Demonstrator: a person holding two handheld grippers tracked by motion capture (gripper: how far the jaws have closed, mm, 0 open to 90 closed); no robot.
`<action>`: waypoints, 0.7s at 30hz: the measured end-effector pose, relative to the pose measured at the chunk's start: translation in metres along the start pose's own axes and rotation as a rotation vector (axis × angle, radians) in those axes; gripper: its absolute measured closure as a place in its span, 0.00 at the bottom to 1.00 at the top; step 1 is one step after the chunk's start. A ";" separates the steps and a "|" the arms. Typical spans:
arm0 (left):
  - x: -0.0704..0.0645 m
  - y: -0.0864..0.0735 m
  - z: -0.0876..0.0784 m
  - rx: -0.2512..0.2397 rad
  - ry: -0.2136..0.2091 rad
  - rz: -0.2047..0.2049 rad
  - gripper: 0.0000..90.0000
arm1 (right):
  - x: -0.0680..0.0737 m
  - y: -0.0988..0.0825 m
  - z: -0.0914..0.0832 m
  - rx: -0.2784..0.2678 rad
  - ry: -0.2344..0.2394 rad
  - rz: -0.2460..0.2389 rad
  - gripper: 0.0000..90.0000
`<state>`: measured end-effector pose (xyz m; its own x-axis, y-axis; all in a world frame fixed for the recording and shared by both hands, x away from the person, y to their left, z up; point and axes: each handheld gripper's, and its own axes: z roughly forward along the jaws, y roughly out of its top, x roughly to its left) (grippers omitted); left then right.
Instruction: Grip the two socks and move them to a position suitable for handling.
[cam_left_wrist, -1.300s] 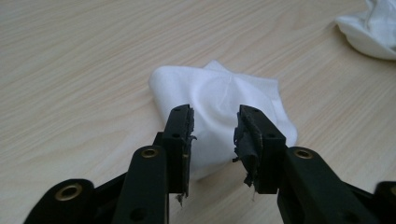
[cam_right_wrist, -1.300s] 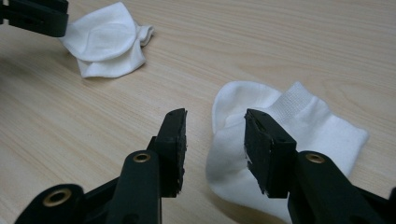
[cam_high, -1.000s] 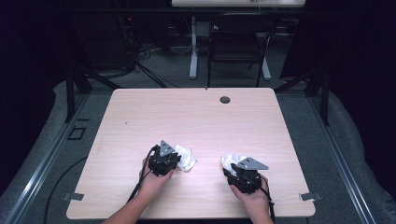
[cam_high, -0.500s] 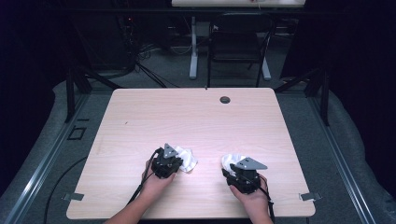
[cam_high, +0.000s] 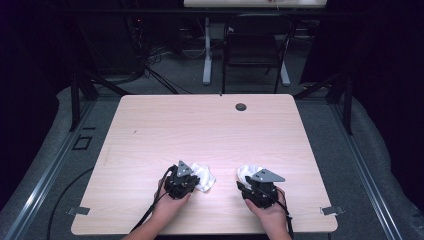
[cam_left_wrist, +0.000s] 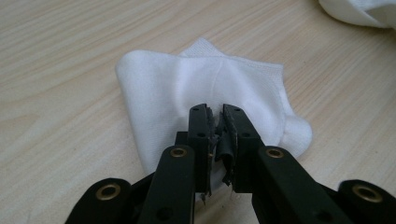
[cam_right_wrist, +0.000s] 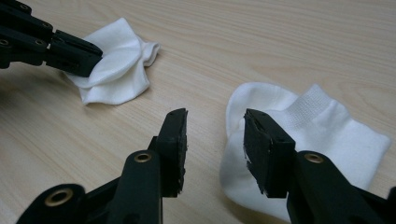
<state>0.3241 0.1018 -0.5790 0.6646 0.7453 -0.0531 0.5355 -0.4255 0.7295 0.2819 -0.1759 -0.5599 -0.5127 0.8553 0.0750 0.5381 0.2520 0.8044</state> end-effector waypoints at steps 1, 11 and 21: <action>-0.001 -0.001 -0.001 0.001 -0.006 -0.004 0.91 | 0.000 0.000 0.000 0.000 0.000 0.000 0.66; -0.020 -0.009 -0.007 -0.006 -0.017 0.002 0.91 | 0.009 0.001 0.002 0.014 0.027 -0.035 0.72; -0.020 -0.003 -0.014 -0.026 -0.041 -0.004 0.85 | 0.010 0.002 0.001 0.010 0.027 -0.038 0.72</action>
<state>0.3021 0.0951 -0.5708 0.6840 0.7247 -0.0835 0.5245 -0.4090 0.7467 0.2786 -0.1667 -0.5586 -0.5508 0.8325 0.0604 0.5241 0.2886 0.8013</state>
